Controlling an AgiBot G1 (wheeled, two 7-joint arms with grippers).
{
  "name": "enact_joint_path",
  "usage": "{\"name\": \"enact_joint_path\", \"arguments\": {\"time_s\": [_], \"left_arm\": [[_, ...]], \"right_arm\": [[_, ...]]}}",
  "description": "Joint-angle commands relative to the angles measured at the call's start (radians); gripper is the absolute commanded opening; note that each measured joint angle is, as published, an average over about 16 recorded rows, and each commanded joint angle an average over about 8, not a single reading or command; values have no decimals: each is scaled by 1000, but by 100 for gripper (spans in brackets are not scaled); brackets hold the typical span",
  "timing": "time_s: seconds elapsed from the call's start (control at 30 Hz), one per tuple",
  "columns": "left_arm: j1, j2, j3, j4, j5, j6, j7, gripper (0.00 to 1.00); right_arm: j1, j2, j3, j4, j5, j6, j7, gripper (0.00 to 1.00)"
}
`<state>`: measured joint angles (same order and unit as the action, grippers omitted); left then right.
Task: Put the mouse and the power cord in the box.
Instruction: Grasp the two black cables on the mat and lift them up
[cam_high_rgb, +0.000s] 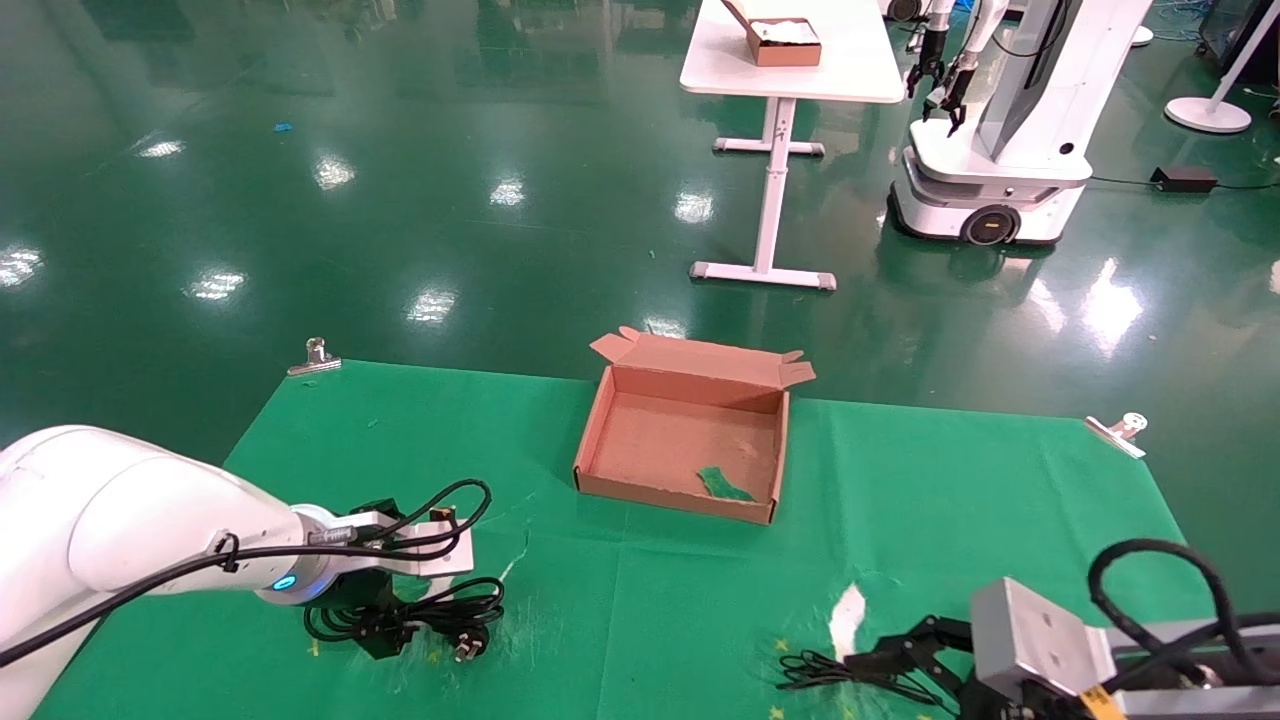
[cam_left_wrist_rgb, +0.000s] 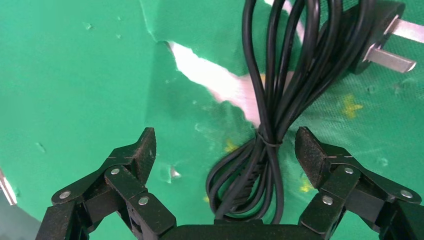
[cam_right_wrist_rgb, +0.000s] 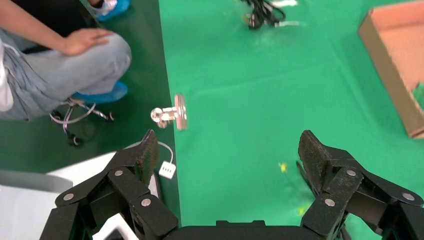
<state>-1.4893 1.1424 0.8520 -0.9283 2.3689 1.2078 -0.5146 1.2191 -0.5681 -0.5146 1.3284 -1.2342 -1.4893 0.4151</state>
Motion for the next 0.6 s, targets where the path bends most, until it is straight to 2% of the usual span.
{"name": "enact_joint_path", "arguments": {"time_s": [0.03, 0.2, 0.33, 0.6], "left_arm": [[0, 0, -1, 4, -3, 0, 1, 100], [-2, 0, -3, 12, -10, -3, 9, 100], [-3, 1, -3, 16, -11, -4, 12, 100], [-4, 2, -3, 19, -11, -5, 14, 100]], "right_arm": [[4, 2, -6, 0, -14, -2, 8, 100], [94, -50, -84, -16, -187, -48, 18, 100], [201, -139, -178, -72, -351, -80, -7, 100], [372, -366, -354, -365, -581, -70, -137, 100]]}}
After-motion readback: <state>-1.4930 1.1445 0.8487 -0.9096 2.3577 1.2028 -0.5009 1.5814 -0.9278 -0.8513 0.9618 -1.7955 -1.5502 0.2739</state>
